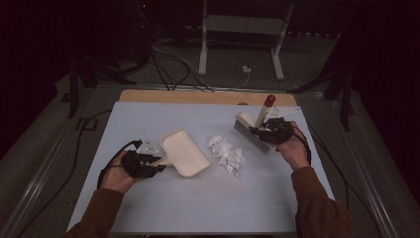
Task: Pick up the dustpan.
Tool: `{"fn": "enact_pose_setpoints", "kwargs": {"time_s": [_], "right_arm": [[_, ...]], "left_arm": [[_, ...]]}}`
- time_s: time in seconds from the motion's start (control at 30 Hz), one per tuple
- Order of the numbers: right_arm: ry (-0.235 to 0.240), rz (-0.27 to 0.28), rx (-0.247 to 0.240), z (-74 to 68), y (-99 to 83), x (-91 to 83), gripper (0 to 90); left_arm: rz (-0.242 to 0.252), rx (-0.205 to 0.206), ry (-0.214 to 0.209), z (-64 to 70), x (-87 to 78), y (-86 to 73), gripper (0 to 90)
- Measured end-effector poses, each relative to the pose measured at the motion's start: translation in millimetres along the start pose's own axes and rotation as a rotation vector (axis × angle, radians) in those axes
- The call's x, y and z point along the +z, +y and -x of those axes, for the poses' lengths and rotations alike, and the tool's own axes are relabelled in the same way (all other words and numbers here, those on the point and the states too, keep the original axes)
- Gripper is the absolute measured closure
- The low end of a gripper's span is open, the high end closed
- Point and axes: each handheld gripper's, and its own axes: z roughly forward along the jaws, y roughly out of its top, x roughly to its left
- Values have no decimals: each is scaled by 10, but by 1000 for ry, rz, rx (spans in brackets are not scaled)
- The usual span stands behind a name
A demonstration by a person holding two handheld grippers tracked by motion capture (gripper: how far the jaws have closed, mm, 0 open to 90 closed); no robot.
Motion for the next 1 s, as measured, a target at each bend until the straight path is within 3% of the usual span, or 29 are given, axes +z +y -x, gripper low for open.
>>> {"fn": "enact_pose_setpoints", "kwargs": {"time_s": [0.37,0.47,0.63,0.77,1.0], "right_arm": [[22,38,-71,-12,187,224,673],[26,32,-78,-29,203,294,673],[26,25,-133,-66,242,403,673],[52,18,-131,-83,276,485,673],[66,-15,-193,-149,319,673,673]], "left_arm": [[-7,20,-21,17,53,34,665],[-10,21,-25,24,73,38,665],[-16,32,-35,48,106,49,665],[-15,36,-42,56,125,58,664],[-22,43,-58,75,173,65,665]]}}
